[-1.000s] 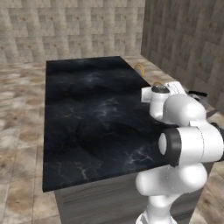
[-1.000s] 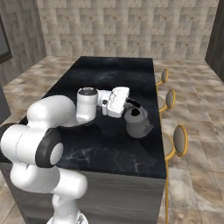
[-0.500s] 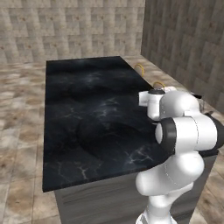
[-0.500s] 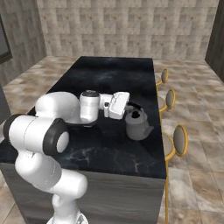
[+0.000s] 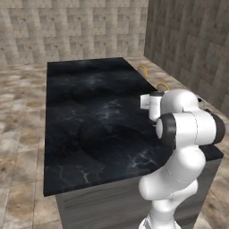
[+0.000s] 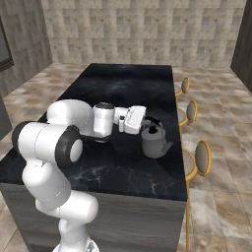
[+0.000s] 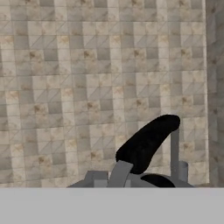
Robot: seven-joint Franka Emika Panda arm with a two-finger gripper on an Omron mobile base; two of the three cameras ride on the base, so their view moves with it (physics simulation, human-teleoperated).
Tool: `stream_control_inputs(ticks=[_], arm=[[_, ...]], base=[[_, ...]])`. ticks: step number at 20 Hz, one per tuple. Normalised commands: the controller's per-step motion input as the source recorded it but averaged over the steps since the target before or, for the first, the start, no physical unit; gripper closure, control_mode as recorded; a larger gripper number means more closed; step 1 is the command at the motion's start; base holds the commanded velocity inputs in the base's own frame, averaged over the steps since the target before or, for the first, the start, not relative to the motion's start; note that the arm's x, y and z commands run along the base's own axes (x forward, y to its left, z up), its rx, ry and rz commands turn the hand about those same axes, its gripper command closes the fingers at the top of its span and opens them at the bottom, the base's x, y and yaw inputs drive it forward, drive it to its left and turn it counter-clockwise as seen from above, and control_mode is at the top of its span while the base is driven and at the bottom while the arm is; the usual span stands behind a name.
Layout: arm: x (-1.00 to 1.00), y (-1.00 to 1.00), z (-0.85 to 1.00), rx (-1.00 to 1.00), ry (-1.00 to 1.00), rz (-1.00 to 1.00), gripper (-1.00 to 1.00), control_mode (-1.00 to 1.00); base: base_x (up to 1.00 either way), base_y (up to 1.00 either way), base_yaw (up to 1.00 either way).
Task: The kettle is done boiling. Turn off the stove, then wait for 300 timesteps before moving the kettle to the dining table.
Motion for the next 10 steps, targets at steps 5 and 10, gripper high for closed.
stream_control_inputs(ticks=[5, 10], arm=[[0.18, 0.00, -0.27, 0.02, -0.08, 0.02, 1.00, -1.00], [0.18, 0.00, -0.29, 0.03, -0.12, 0.02, 1.00, -1.00]], base=[[0.00, 0.00, 0.00], [0.00, 0.00, 0.00]])
